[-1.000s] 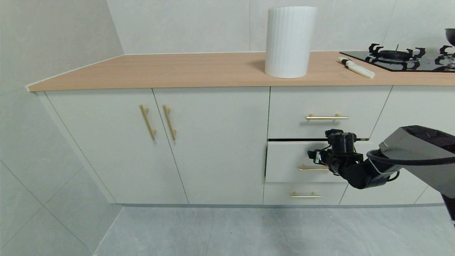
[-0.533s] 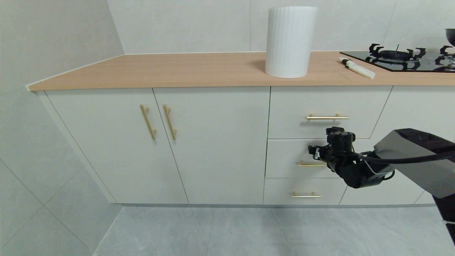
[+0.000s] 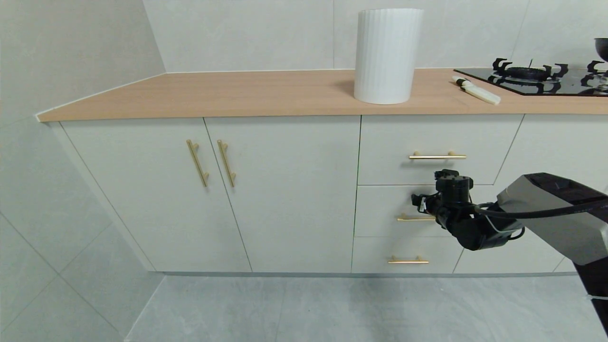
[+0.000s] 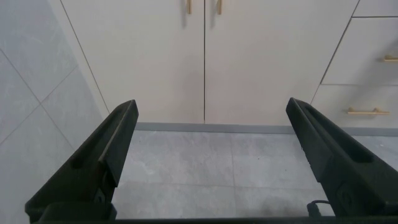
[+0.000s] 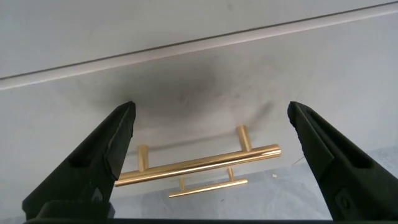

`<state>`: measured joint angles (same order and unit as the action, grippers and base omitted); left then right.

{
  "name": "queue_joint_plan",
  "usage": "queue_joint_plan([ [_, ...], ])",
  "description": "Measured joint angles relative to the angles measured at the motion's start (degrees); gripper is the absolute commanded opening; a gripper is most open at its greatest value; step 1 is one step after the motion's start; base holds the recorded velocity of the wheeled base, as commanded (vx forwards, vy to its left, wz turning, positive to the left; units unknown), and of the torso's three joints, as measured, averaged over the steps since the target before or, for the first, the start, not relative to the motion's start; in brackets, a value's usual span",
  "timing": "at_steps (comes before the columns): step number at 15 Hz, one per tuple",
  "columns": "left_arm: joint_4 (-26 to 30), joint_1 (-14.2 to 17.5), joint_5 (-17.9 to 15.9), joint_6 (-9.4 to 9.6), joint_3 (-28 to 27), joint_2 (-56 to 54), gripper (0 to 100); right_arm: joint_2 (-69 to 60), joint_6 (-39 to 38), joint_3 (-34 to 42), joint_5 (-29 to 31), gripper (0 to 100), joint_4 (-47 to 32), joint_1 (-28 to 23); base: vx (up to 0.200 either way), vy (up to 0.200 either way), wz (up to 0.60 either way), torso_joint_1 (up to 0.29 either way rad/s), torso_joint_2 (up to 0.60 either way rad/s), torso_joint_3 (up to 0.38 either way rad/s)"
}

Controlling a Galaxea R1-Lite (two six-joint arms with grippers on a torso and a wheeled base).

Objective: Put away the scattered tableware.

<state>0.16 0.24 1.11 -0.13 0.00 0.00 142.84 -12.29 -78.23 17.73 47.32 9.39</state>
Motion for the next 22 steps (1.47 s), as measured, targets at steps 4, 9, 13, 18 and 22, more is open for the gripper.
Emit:
queue_joint_plan([
  [4, 0.0, 0.0, 0.01, 0.0, 0.0, 0.0, 100, 0.24, 0.0, -0.27, -0.05, 100, 0.13, -0.27, 0.0, 0.0, 0.0, 0.0, 0.0, 0.0],
  [9, 0.02, 0.0, 0.0, 0.0, 0.0, 0.0, 100, -0.34, -0.07, 0.39, 0.37, 100, 0.29, -0.44, 0.0, 0.0, 0.0, 0.0, 0.0, 0.0],
  [13, 0.02, 0.0, 0.01, 0.02, 0.0, 0.0, 100, -8.11, 0.2, 10.29, -3.3, 100, -0.5, -0.38, 0.0, 0.0, 0.0, 0.0, 0.0, 0.0],
  [18, 0.02, 0.0, 0.01, 0.02, 0.0, 0.0, 100, -30.24, 0.77, 27.21, -5.88, 100, -2.82, -0.4, 0.0, 0.0, 0.0, 0.0, 0.0, 0.0],
  [22, 0.02, 0.0, 0.01, 0.0, 0.0, 0.0, 100, -52.04, 4.44, 44.36, -4.21, 100, -3.43, -0.38, 0.0, 0.0, 0.0, 0.0, 0.0, 0.0],
])
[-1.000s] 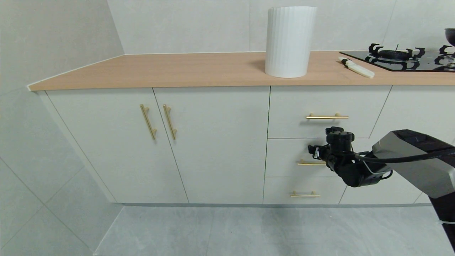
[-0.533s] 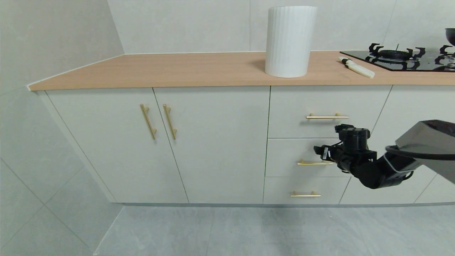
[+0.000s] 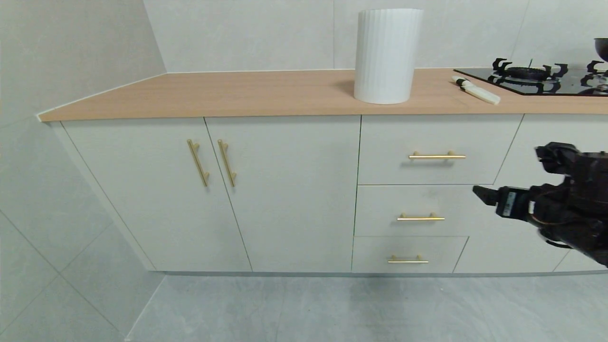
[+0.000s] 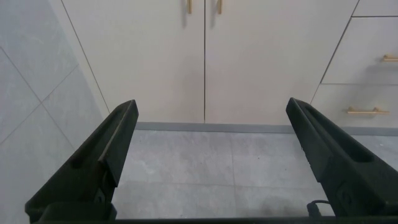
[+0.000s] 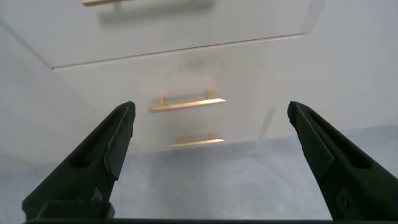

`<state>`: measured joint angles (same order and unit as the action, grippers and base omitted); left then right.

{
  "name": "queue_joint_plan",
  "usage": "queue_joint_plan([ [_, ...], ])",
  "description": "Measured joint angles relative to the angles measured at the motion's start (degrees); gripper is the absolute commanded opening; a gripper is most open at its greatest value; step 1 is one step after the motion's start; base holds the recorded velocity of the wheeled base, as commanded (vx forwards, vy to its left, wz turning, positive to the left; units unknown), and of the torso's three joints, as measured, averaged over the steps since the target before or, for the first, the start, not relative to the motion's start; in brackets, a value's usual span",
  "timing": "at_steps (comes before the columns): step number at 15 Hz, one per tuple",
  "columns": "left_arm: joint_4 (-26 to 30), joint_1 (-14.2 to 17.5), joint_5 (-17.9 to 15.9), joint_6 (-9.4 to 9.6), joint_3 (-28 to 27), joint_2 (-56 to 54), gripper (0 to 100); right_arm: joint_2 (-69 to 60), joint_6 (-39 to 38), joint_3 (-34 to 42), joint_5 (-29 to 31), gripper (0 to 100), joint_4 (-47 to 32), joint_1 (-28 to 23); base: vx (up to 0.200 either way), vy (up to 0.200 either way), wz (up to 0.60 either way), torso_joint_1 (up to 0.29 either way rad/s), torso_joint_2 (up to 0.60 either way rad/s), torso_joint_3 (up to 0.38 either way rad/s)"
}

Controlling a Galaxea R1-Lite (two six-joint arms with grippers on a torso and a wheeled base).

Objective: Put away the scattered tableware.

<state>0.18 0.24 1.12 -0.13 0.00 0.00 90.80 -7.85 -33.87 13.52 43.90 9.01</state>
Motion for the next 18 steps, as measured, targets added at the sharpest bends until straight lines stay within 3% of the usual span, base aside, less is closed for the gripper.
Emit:
queue_joint_plan([
  [4, 0.0, 0.0, -0.01, 0.02, 0.0, 0.0, 100, -21.94, 8.53, 11.48, 3.19, 100, -1.73, -0.02, 0.0, 0.0, 0.0, 0.0, 0.0, 0.0],
  [6, 0.0, 0.0, 0.0, 0.02, 0.0, 0.0, 100, -33.74, 11.81, 14.21, 5.69, 100, -6.88, -0.02, 0.0, 0.0, 0.0, 0.0, 0.0, 0.0],
  [9, 0.0, 0.0, 0.0, 0.02, 0.0, 0.0, 100, -50.55, 13.86, 15.59, 7.19, 100, -20.25, -1.22, 0.0, 0.0, 0.0, 0.0, 0.0, 0.0],
  [13, -0.02, -0.02, -0.01, 0.04, 0.0, 0.0, 100, -70.24, 15.32, 16.26, 7.17, 100, -34.16, -6.78, 0.0, 0.0, 0.0, 0.0, 0.0, 0.0],
  [18, 0.0, 0.0, -0.01, 0.0, 0.0, 0.0, 100, -86.26, 15.53, 18.05, 1.91, 100, -41.63, -9.39, 0.0, 0.0, 0.0, 0.0, 0.0, 0.0],
])
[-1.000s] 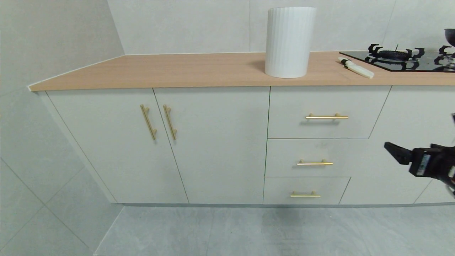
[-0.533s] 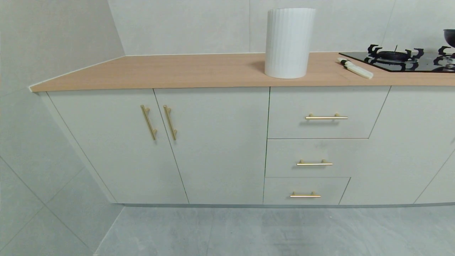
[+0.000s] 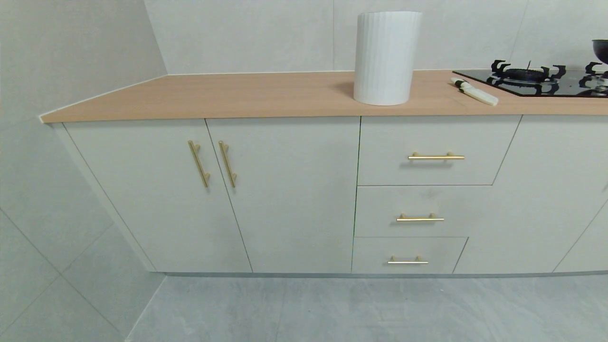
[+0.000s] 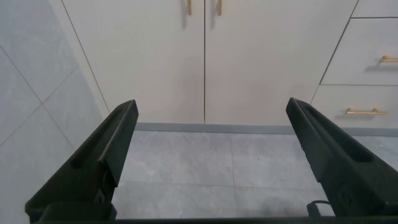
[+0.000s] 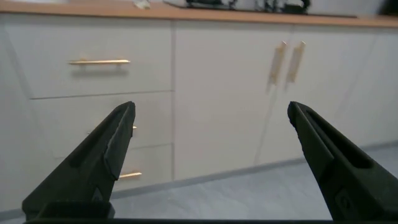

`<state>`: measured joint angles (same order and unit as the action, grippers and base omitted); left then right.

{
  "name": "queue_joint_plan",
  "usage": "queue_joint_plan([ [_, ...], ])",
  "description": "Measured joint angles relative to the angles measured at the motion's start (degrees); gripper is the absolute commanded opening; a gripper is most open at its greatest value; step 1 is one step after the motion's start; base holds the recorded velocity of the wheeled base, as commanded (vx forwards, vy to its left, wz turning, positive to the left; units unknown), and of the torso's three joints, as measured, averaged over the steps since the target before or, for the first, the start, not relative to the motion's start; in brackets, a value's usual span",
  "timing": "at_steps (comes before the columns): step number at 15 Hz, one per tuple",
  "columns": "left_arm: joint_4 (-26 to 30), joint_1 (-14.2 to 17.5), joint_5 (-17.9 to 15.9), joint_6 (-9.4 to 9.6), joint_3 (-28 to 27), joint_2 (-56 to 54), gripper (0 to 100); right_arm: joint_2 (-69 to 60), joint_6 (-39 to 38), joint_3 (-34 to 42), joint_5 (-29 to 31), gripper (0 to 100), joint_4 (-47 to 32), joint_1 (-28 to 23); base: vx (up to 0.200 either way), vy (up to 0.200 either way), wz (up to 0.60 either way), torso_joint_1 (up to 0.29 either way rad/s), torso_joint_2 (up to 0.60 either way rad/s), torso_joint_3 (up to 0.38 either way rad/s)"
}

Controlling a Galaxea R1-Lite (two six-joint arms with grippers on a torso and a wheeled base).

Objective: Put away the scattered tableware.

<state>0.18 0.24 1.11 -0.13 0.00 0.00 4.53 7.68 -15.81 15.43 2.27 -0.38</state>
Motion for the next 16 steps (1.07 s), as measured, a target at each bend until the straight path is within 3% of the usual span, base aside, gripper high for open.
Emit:
queue_joint_plan([
  [6, -0.02, -0.02, 0.0, 0.04, 0.0, 0.0, 100, -4.4, -2.05, 11.68, -12.42, 100, 1.96, 0.28, 0.0, 0.0, 0.0, 0.0, 0.0, 0.0],
  [9, -0.02, 0.0, 0.0, 0.02, 0.0, 0.0, 100, -4.63, -3.41, 15.29, -15.08, 100, 0.88, 0.28, 0.0, 0.0, 0.0, 0.0, 0.0, 0.0],
  [16, -0.02, 0.0, 0.0, 0.04, 0.0, 0.0, 100, -4.67, -5.5, 15.7, -17.26, 100, -2.05, 0.38, 0.0, 0.0, 0.0, 0.0, 0.0, 0.0],
])
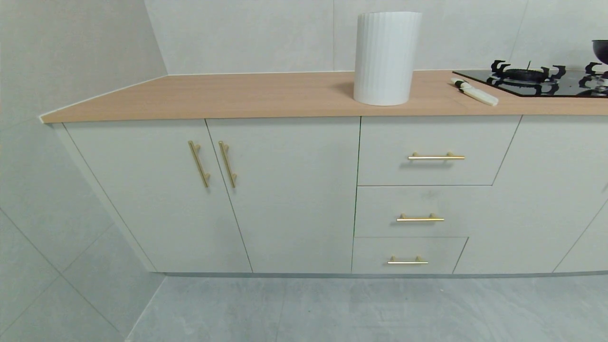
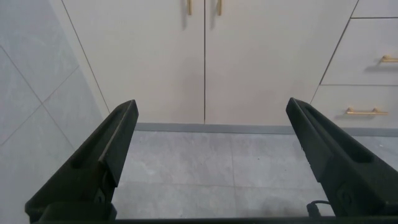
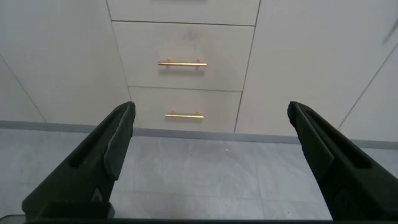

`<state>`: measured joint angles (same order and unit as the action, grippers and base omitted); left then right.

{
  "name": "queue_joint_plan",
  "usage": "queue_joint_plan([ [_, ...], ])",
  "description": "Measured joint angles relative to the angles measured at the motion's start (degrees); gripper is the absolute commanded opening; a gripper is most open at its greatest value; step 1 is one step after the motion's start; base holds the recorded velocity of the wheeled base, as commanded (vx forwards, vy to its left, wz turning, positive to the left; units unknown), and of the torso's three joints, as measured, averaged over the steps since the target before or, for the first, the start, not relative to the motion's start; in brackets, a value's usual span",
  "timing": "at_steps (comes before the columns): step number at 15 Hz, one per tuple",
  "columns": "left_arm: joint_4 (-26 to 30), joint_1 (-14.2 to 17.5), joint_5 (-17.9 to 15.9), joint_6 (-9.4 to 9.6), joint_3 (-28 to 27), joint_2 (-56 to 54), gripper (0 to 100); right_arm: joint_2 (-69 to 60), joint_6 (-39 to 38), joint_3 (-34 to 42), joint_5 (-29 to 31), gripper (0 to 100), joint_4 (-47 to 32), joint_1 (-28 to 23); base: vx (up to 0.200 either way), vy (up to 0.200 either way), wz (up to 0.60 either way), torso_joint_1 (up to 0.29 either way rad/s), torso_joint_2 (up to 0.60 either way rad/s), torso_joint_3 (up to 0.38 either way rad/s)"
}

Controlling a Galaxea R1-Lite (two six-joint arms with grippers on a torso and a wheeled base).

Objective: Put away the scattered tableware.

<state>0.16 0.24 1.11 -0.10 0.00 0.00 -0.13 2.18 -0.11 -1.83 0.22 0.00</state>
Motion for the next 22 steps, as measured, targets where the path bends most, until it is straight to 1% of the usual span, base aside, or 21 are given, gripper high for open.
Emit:
queue_joint_plan([
  [9, 0.02, 0.0, 0.0, 0.15, 0.0, 0.0, 100, -0.02, -1.54, 0.11, -0.35, 100, -0.01, 0.0, 0.0, 0.0, 0.0, 0.0, 0.0, 0.0],
  [22, 0.02, 0.0, 0.0, 0.23, 0.0, 0.0, 100, 0.0, -1.5, 0.11, -0.35, 100, -0.06, 0.0, 0.2, 0.0, 0.0, 0.002, 0.0, 0.005],
])
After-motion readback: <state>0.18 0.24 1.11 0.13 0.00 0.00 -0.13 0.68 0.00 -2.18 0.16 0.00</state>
